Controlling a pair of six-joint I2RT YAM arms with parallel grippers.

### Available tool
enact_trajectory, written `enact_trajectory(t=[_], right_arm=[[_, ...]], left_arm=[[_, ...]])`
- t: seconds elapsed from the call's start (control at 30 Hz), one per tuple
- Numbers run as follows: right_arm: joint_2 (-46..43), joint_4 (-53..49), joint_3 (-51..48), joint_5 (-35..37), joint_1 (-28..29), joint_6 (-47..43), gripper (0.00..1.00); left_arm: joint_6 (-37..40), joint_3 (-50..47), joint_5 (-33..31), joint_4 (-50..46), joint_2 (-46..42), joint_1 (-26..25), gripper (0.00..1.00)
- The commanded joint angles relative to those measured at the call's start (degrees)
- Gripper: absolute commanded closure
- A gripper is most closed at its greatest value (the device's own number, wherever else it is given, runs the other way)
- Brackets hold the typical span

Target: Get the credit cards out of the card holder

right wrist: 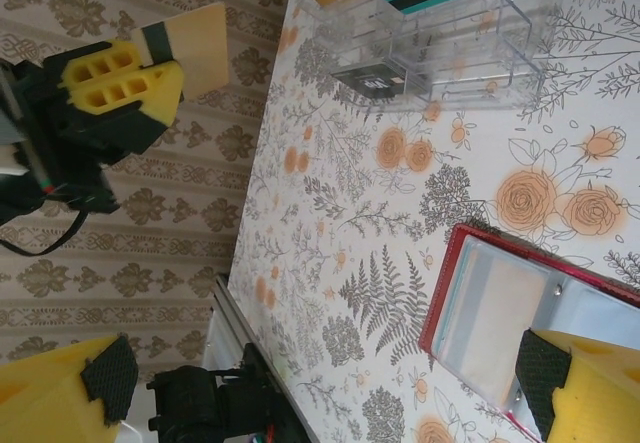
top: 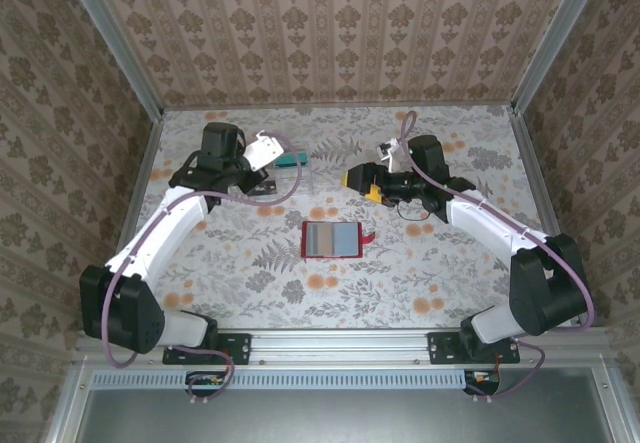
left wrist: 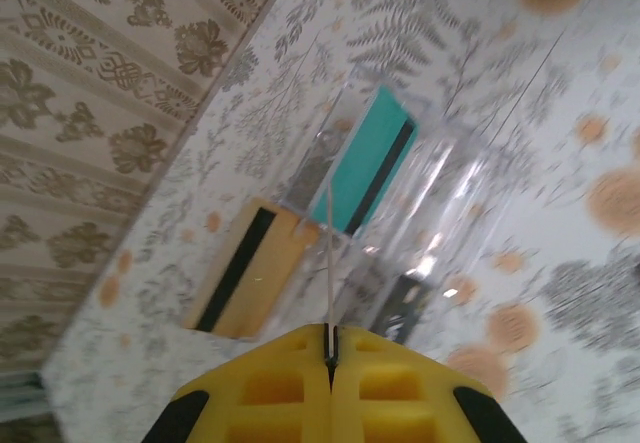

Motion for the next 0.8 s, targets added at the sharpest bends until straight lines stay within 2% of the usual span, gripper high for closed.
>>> enact_trajectory(t=[0.0,0.1,0.3,0.5,0.77], right_arm=[[-1.4,-1.3,2.1,0.0,-0.6,-0.9,0.00],[-0.8,-1.3,2.5,-0.5,-0.7,-0.7,0.00],[0.3,-1.7,3.6,-1.1,-1.1,-0.5,0.00],[1.1,-2.2,4.2,-1.2,-1.6,-0.5,0.00],[2.5,-2.3,4.7,-1.2,-2.2,-0.4,0.00]], left_arm=[[17.6,-0.9,-1.8,2.5,2.0,1.1,1.00],[21.7,0.3,-1.3,5.0,4.0,2.5,1.00],[32.4,4.7,-1.2,3.3,10.3,5.2,1.00],[36.3,6.9,-0.5,6.1,15.3,6.7,1.00],[36.7,10.2,1.8,6.5,19.8,7.6,1.00]])
